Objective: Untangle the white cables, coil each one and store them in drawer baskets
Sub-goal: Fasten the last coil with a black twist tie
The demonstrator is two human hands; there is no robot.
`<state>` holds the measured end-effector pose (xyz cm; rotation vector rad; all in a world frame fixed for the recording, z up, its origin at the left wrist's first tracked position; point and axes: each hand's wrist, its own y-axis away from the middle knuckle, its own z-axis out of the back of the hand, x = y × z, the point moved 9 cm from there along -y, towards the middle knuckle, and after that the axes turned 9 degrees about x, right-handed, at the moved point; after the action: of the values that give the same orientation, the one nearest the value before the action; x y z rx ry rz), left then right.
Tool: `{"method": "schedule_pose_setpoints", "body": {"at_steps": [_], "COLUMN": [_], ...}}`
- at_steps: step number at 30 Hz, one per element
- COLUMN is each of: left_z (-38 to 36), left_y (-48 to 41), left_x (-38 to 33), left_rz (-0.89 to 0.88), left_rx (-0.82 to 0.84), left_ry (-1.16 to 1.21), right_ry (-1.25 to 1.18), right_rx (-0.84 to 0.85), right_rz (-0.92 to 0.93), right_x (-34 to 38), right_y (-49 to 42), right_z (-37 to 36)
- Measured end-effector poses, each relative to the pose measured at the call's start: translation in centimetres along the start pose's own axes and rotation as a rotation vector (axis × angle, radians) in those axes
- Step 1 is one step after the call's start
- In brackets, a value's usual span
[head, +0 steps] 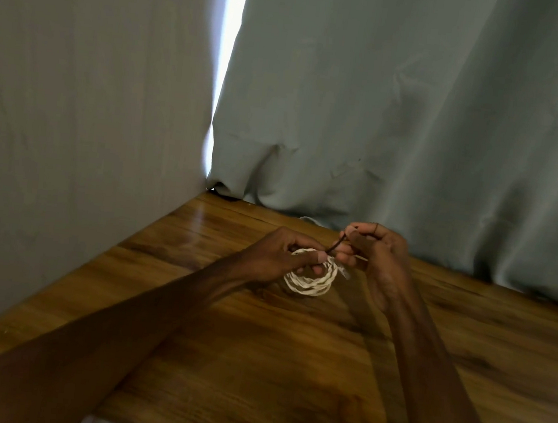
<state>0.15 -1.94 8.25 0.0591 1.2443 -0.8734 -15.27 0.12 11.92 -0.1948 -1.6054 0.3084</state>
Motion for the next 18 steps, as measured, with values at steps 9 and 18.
{"method": "schedule_pose_setpoints", "body": {"at_steps": [9,18], "left_z": [0.5,2.0], "left_y": [-0.1,0.2], "left_x": [-0.3,0.2], "left_rz": [-0.032,-0.023], "left_rx": [-0.093,-0.222], "left_ry": [0.014,-0.160], "right_ry": [-0.065,0.083], "right_rx": [-0.008,-0.015], "right_rz": [0.044,0.090], "right_x": [-0.4,0.8], "right_y": [-0.5,0.1], "right_z": [0.2,0.2]}}
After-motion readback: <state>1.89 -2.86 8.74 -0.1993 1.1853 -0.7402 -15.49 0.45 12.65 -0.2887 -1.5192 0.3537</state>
